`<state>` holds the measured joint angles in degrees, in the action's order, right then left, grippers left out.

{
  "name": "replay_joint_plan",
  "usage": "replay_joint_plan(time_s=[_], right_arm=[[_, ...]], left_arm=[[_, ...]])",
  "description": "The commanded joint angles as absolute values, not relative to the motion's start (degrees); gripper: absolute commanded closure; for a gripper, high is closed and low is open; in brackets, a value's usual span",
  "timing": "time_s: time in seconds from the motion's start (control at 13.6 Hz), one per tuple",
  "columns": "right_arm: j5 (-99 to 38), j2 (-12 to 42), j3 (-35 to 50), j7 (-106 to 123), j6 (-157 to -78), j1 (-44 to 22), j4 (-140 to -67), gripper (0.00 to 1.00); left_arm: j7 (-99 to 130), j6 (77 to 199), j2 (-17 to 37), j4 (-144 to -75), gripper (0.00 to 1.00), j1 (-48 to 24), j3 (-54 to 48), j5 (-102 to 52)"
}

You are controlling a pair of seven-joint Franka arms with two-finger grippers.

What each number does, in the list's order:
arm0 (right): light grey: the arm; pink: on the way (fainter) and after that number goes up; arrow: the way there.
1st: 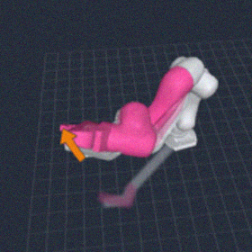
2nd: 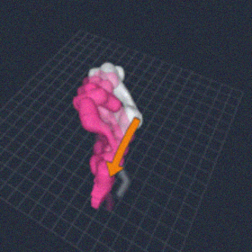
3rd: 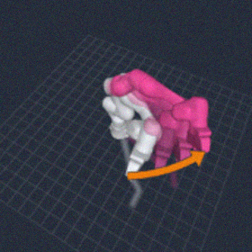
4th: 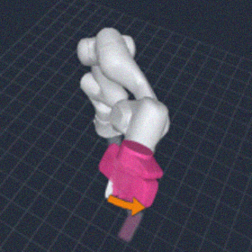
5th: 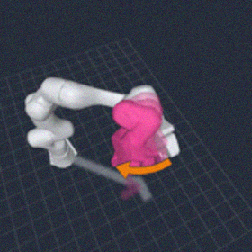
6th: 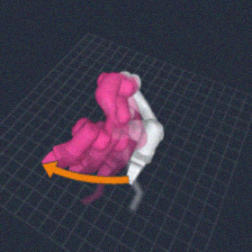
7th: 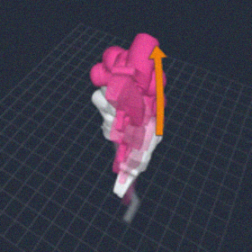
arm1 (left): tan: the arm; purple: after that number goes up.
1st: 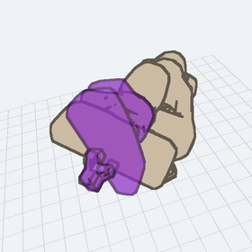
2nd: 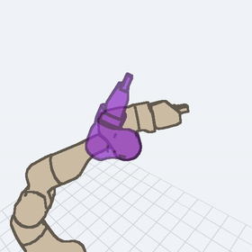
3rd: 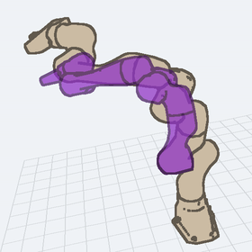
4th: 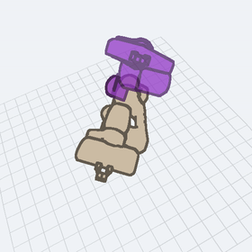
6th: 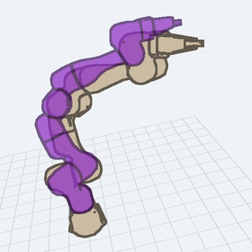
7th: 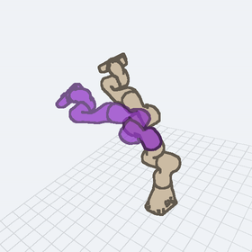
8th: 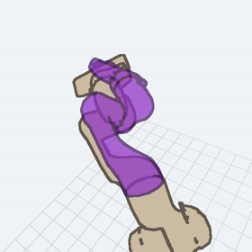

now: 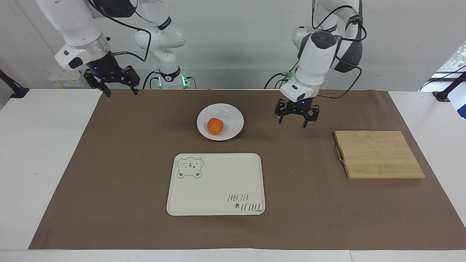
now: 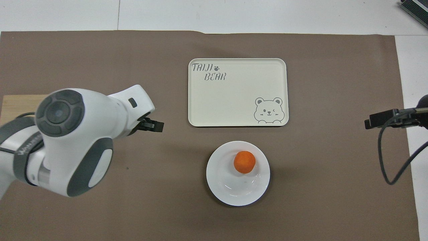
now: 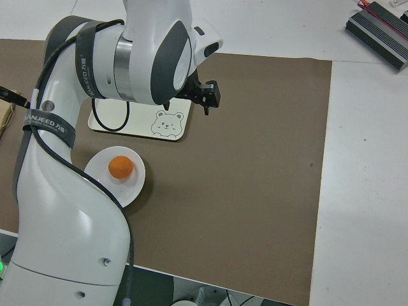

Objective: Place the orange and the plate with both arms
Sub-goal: 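Release the orange onto the plate while the right gripper reaches inward, then move the right gripper to the plate rim while the left gripper withdraws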

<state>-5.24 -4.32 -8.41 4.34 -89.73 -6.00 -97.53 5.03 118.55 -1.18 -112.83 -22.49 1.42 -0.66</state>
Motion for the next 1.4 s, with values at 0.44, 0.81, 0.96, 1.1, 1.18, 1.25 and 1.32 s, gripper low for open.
replay_joint_plan(time_s=[0.44,0.81,0.96,1.1,1.18,1.25,1.32], right_arm=[[-16.33,-5.80,-8.26,11.68,-108.52,-11.69,-120.65,0.00],[-27.13,-5.19,-8.26,20.81,-116.71,-13.09,-130.24,0.00],[-33.03,-4.75,-8.26,22.85,-121.18,-15.46,-134.19,0.00],[-35.32,-4.48,-8.26,23.20,-123.31,-16.69,-136.66,0.00],[-36.99,-4.40,-8.26,23.46,-123.57,-17.40,-137.54,0.00],[-38.31,-4.22,-8.26,24.42,-124.71,-17.66,-138.68,0.00],[-39.36,-4.04,-8.26,25.04,-125.67,-17.67,-139.74,0.00]], left_arm=[[-5.17,101.27,-0.79,-97.14,0.00,-7.83,0.70,0.44],[-8.26,90.81,-0.27,-87.38,0.00,-3.52,1.05,0.09],[-10.71,90.09,-0.35,-87.01,0.00,-2.11,1.05,0.26],[-10.90,91.40,-0.79,-87.19,0.00,-1.93,0.97,0.18],[-10.90,91.41,-0.97,-87.27,0.00,-1.93,1.05,0.09],[-10.81,91.15,-1.05,-87.54,0.00,-1.93,1.05,0.09],[-10.81,90.71,-1.14,-87.54,0.00,-1.93,1.05,-0.09]])
